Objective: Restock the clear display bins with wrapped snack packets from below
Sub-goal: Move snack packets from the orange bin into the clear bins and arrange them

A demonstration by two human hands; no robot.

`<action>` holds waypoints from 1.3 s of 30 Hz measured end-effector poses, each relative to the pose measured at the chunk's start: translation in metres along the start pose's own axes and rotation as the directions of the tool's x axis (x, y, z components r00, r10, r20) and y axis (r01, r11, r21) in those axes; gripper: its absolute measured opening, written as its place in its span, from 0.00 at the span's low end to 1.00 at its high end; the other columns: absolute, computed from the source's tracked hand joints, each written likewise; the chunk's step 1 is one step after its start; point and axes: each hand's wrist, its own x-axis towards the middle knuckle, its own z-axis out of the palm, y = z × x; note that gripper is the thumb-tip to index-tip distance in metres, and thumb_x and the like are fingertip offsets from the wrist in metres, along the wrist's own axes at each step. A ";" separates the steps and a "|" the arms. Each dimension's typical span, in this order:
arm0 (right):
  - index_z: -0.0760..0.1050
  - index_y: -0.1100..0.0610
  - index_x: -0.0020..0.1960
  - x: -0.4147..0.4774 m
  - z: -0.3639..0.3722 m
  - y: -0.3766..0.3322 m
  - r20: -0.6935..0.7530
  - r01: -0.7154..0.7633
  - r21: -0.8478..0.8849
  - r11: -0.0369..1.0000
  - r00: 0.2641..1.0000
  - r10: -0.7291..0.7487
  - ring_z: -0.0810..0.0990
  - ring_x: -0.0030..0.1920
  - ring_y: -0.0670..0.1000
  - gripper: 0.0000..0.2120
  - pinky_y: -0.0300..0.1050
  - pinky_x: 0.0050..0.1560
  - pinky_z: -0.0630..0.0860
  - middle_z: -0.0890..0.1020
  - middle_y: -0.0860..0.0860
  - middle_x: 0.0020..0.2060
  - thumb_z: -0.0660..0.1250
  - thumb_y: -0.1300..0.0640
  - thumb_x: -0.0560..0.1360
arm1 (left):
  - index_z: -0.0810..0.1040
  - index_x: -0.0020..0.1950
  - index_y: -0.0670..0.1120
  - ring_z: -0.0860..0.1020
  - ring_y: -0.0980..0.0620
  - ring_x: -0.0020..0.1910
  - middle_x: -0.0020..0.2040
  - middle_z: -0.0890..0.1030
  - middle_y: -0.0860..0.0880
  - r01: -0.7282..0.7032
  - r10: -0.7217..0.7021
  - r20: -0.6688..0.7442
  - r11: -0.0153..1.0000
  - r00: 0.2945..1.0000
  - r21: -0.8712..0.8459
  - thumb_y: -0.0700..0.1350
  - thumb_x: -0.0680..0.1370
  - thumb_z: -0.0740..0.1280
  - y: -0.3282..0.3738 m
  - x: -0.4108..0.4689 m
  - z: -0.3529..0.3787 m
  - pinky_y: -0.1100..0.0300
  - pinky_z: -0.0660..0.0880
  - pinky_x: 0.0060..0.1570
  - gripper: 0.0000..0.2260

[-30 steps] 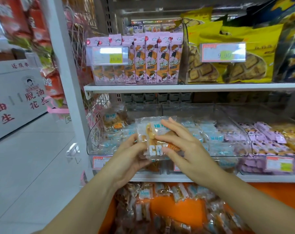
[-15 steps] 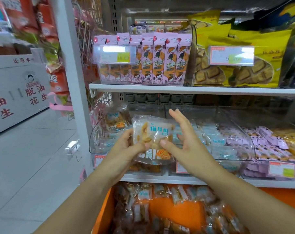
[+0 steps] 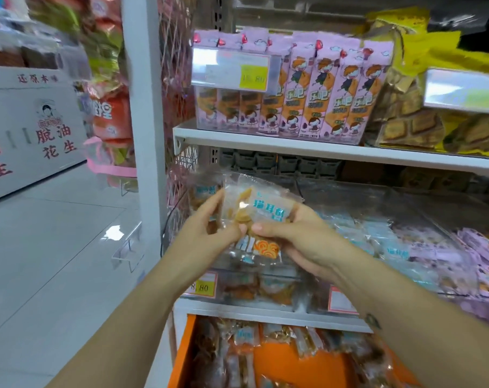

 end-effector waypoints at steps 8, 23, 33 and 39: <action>0.76 0.59 0.43 0.120 -0.026 0.006 -0.431 -0.062 -0.395 0.917 0.894 -0.125 0.81 0.46 0.54 0.11 0.51 0.54 0.78 0.82 0.55 0.45 0.77 0.60 0.66 | 0.75 0.56 0.57 0.75 0.72 0.47 0.51 0.79 0.54 -0.091 0.237 -0.404 0.933 0.883 0.348 0.38 0.77 0.66 -0.026 0.021 -0.021 0.79 0.69 0.43 0.14; 0.71 0.60 0.61 0.211 -0.028 0.060 -0.481 -0.056 -0.469 0.881 0.853 -0.202 0.78 0.54 0.52 0.24 0.45 0.54 0.77 0.79 0.53 0.55 0.75 0.65 0.67 | 0.77 0.50 0.60 0.79 0.63 0.44 0.45 0.81 0.58 -0.067 0.153 -0.405 0.974 0.902 0.217 0.38 0.77 0.66 -0.044 0.032 -0.030 0.73 0.73 0.43 0.15; 0.35 0.47 0.76 0.218 0.004 0.058 -0.526 -0.139 -0.633 0.761 0.799 -0.291 0.75 0.40 0.46 0.45 0.41 0.35 0.76 0.60 0.57 0.74 0.57 0.75 0.74 | 0.79 0.54 0.55 0.79 0.63 0.46 0.46 0.81 0.57 -0.063 0.143 -0.397 0.976 0.906 0.209 0.38 0.77 0.66 -0.045 0.028 -0.029 0.73 0.73 0.43 0.12; 0.58 0.50 0.74 0.211 -0.004 0.065 -0.404 -0.054 -0.568 0.821 0.888 -0.221 0.72 0.38 0.43 0.35 0.39 0.36 0.76 0.69 0.54 0.67 0.56 0.77 0.73 | 0.79 0.55 0.54 0.78 0.65 0.47 0.47 0.80 0.58 -0.049 0.132 -0.394 0.976 0.910 0.213 0.38 0.78 0.66 -0.046 0.027 -0.030 0.75 0.72 0.43 0.12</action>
